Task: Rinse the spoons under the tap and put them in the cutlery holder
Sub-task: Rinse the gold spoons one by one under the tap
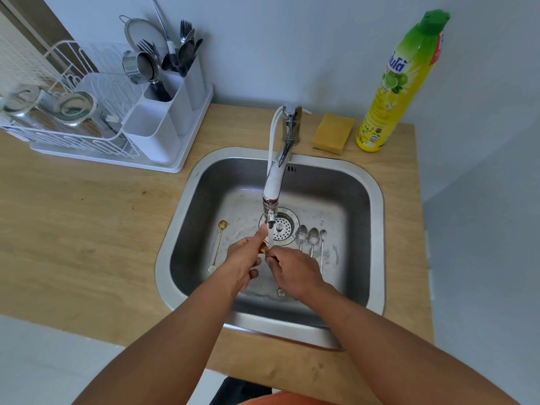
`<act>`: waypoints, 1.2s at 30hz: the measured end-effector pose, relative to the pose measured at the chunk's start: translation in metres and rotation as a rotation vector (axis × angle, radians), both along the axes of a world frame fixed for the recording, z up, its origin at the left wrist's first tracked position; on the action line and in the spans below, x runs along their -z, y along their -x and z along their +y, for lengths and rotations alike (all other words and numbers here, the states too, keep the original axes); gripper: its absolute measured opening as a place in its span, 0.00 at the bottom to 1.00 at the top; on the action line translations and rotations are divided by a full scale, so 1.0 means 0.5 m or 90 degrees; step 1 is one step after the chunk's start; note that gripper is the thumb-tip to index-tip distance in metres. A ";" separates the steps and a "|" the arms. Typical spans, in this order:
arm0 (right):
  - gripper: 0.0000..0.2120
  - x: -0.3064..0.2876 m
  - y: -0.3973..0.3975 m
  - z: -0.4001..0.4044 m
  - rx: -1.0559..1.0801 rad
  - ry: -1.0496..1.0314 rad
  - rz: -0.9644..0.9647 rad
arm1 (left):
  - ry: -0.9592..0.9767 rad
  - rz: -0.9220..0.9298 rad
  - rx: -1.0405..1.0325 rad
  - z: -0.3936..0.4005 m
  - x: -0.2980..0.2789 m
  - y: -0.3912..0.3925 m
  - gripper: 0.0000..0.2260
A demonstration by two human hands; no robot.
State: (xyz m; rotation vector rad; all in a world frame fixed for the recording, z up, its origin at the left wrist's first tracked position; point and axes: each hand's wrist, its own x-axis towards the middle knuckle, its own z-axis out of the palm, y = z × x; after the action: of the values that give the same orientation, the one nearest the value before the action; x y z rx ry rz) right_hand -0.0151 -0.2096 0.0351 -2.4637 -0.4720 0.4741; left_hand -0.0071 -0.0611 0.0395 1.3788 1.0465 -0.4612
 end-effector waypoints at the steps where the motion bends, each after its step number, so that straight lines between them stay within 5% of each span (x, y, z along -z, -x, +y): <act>1: 0.08 0.001 0.001 -0.001 0.010 0.003 0.002 | -0.007 0.005 0.006 -0.001 -0.002 -0.003 0.21; 5: 0.10 -0.002 -0.006 -0.002 0.083 0.019 0.068 | -0.122 -0.007 0.033 0.022 0.008 -0.014 0.22; 10: 0.12 0.009 -0.029 -0.031 0.203 0.067 0.139 | -0.453 -0.006 0.216 0.101 0.041 -0.009 0.10; 15: 0.09 0.029 -0.046 -0.069 0.292 0.154 0.167 | -0.562 0.032 0.296 0.162 0.044 -0.005 0.15; 22: 0.06 0.047 -0.066 -0.110 0.362 0.199 0.196 | -0.633 0.036 0.362 0.161 0.054 0.009 0.07; 36: 0.12 0.053 -0.098 -0.099 0.361 0.287 0.178 | -0.464 0.120 0.360 0.165 0.092 0.004 0.11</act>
State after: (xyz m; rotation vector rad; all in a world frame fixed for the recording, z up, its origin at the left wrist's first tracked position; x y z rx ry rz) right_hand 0.0339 -0.2589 0.0086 -2.7276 0.4918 0.7206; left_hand -0.0091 0.0211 -0.0064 2.3441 1.0070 -0.6642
